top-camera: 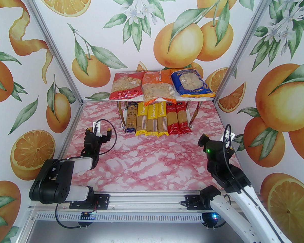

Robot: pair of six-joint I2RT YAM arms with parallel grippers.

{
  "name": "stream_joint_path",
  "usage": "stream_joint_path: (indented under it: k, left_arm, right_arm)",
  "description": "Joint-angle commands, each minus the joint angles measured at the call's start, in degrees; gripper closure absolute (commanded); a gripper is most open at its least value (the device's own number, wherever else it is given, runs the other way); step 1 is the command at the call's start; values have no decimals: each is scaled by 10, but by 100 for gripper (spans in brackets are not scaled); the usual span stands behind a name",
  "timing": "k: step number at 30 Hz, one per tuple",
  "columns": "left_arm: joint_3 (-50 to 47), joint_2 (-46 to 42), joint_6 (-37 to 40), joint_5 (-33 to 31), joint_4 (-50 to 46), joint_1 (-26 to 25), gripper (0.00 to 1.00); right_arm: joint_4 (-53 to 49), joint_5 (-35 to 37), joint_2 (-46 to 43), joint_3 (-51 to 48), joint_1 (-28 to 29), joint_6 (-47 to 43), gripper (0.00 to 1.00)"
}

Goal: Place and organize the pasta boxes and bags onto the shelf

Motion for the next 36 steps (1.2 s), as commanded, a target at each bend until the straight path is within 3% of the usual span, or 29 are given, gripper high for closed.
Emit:
stream_joint_path:
  k: [1,5,8,10,13,15,18,20,24,25,26,27,30,32,36]
  left_arm:
    - [12,2,11,7,8,4,0]
    - [0,64,-26,4,102,43,0]
    - [19,140,-23,7,151,44,0]
    - [36,118,-26,8,77,42,0]
    - [42,126,-13,24,82,38,0]
    - [42,129,17,22,85,17,0]
    - [-9,134,42,18,186,-2,0]
    - [-8,131,42,17,181,-3,0]
    - [-5,131,42,17,174,-3,0]
    - [-8,131,42,17,179,-4,0]
    - [-9,132,42,18,185,-3,0]
    - [-9,131,42,18,183,-3,0]
    - [-8,132,42,18,180,-3,0]
    - [-7,131,42,18,178,-3,0]
    - [-3,131,41,18,171,-2,0]
  right_arm:
    - [57,-35,16,-16,-18,-3,0]
    - [72,-69,20,-21,-36,-6,0]
    - [80,-73,16,-27,-40,-8,0]
    - [82,-79,16,-31,-42,-8,0]
    - [103,-77,23,-46,-45,-10,0]
    - [134,-72,32,-61,-47,-15,0]
    - [251,-36,56,-112,-51,-55,0]
    - [354,0,82,-151,-60,-89,0]
    - [400,5,96,-166,-66,-103,0]
    - [508,-3,129,-200,-82,-135,0]
    - [715,-14,226,-246,-106,-171,0]
    - [774,-15,289,-242,-115,-177,0]
    - [851,-26,385,-216,-125,-216,0]
    - [730,-69,401,-157,-133,-206,0]
    - [760,-136,447,-154,-145,-223,0]
